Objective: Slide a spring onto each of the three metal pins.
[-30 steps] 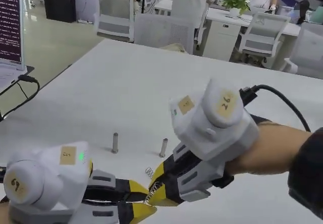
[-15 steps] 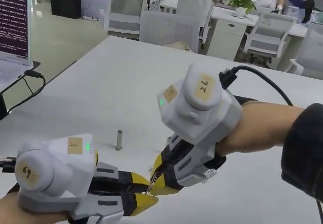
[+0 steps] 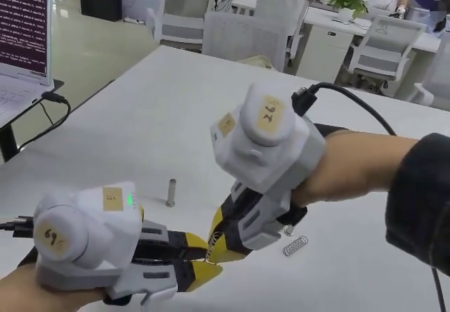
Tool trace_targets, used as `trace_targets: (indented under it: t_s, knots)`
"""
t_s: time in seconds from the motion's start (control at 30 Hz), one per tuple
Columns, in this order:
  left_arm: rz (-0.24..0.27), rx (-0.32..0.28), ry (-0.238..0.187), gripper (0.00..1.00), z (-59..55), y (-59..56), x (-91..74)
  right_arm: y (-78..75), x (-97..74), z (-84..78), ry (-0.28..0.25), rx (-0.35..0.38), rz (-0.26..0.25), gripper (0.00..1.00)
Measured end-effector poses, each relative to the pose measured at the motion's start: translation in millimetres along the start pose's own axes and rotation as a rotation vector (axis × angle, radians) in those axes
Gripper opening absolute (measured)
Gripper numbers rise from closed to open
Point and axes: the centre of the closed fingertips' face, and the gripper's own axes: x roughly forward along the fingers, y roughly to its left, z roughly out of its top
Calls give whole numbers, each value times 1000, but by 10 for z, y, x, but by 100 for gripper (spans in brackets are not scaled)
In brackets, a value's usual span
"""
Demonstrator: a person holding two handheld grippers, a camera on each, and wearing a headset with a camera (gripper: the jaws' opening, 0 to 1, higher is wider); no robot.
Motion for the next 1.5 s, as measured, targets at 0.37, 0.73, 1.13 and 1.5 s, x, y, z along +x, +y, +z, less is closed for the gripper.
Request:
trace_targets:
  t_s: [0.37, 0.73, 1.13, 1.5]
  knots:
    - [27, -17, 7, 14, -32, 47, -13, -29, 14, 53, -9, -7, 7, 8]
    - [96, -50, -1, 31, -100, 166, -133, -138, -35, 100, -25, 6, -13, 8]
    - [203, -66, 6, 50, -199, 320, -313, -223, -61, 155, -36, 5, -27, 8]
    - [293, -50, 48, 61, -402, 427, -444, -306, -52, 181, -38, 7, -39, 8]
